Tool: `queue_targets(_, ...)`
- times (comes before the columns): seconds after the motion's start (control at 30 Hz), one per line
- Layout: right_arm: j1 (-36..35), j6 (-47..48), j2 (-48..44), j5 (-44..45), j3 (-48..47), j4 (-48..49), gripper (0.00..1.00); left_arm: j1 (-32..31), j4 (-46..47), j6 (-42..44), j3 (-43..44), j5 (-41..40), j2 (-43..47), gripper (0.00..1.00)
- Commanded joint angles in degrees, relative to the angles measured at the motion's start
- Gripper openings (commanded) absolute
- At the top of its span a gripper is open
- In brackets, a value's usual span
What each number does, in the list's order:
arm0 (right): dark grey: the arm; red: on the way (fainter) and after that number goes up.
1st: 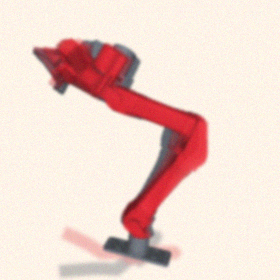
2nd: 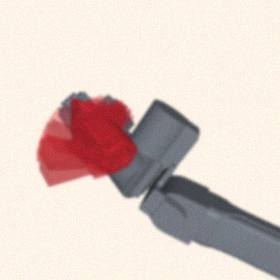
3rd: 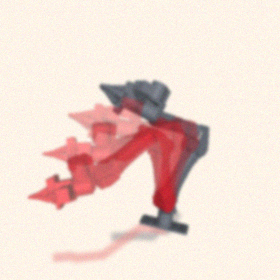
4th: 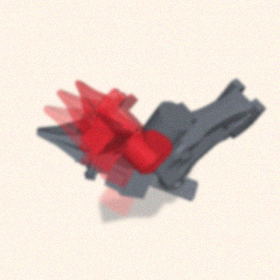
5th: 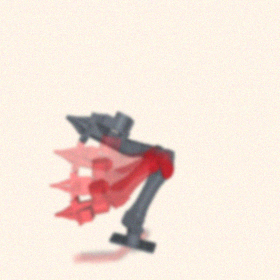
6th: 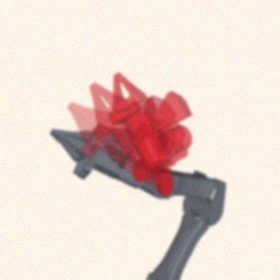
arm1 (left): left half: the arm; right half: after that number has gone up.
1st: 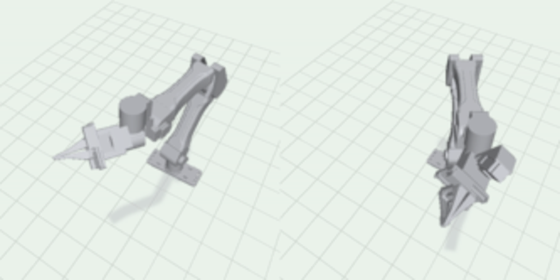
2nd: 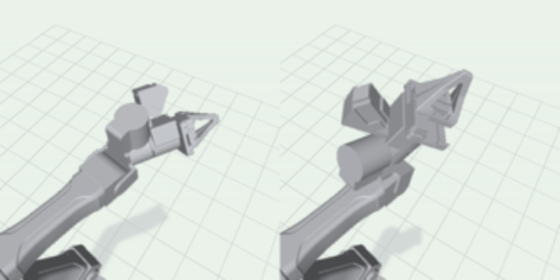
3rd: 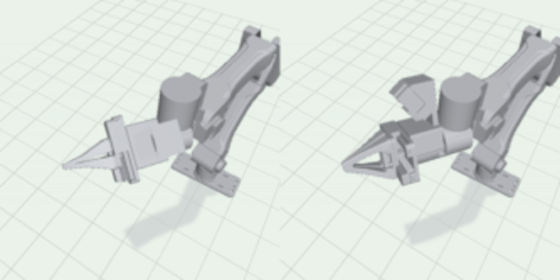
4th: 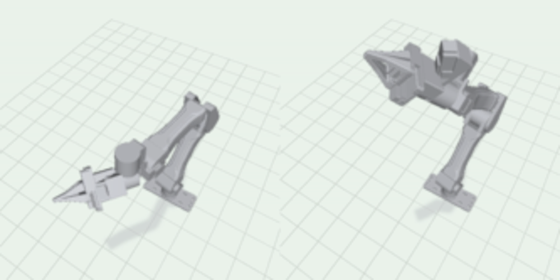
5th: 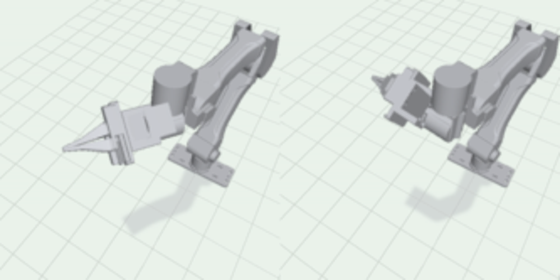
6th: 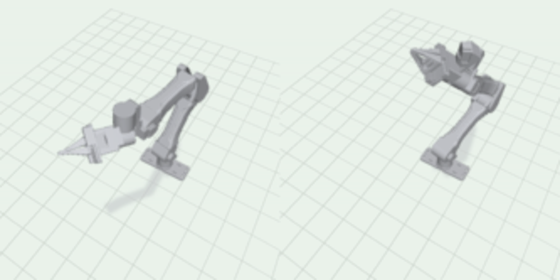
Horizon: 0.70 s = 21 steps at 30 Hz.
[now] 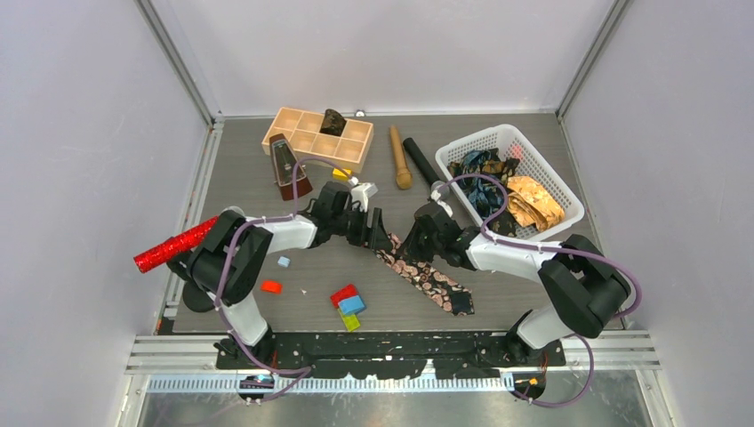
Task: Roll the ties
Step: Roll the tie at the center of the board.
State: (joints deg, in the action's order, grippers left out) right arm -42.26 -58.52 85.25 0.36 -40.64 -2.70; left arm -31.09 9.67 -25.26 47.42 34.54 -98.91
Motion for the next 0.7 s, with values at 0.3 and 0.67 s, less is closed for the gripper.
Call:
queue_targets(0.3,-0.1,-0.8,1.4,0.8,0.3,0.7,0.09,0.2,3.7,-1.2,0.7,4.0,-2.2,0.58)
queue_targets(0.67,-0.2,0.2,1.3,-1.0,0.5,1.5,0.09,0.2,5.8,-3.2,-0.2,3.7,-2.6,0.52)
